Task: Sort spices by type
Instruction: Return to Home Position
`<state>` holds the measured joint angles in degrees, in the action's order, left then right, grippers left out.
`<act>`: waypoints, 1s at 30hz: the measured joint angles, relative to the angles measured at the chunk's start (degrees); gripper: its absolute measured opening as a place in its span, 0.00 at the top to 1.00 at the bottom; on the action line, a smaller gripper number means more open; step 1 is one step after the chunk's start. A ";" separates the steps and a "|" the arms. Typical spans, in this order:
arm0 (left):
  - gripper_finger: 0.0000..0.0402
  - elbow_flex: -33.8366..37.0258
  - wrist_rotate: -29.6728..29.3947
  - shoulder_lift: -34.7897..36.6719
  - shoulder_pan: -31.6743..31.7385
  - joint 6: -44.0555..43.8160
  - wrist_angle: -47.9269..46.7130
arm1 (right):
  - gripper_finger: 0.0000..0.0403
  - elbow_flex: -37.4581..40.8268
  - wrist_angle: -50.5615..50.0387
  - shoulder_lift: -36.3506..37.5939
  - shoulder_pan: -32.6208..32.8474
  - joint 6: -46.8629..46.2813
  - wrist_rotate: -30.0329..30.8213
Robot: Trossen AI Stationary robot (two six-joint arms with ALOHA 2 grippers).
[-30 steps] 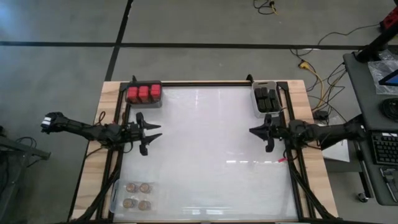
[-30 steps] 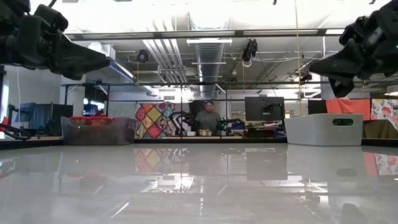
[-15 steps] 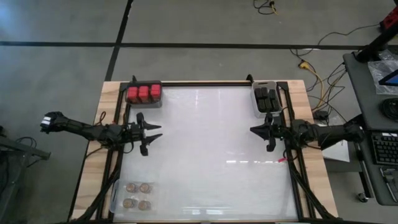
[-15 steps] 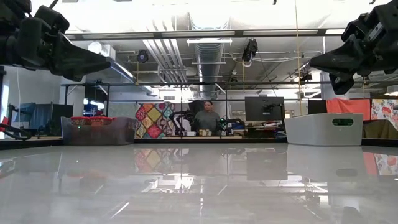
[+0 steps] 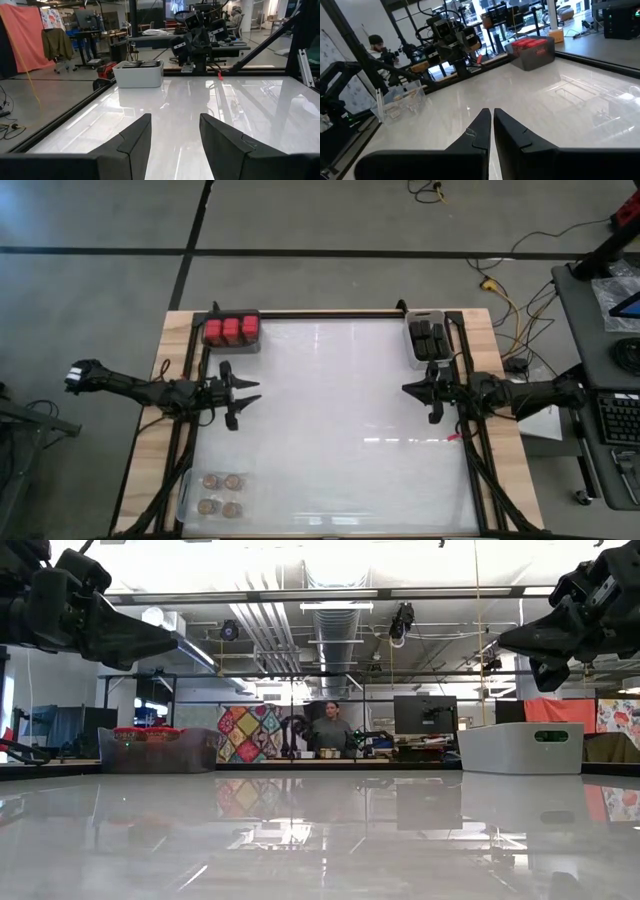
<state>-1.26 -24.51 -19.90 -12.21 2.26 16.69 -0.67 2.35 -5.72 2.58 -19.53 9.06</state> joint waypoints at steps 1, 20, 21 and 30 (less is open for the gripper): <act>0.62 0.00 0.00 0.00 0.00 0.00 0.00 | 0.97 0.00 0.00 0.00 -0.01 0.00 0.00; 0.62 0.00 0.00 -0.04 0.02 0.00 0.00 | 0.97 0.02 0.00 2.66 0.01 0.00 0.00; 0.62 0.00 0.00 -0.04 0.02 -0.02 0.00 | 0.97 0.02 0.00 3.09 -0.01 0.00 0.00; 0.62 0.00 0.00 -0.04 0.02 0.00 0.00 | 0.97 0.04 0.00 5.05 0.01 0.00 0.02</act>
<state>-1.26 -24.51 -19.94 -12.19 2.26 16.69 -0.62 2.35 -0.66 2.59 -19.53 9.07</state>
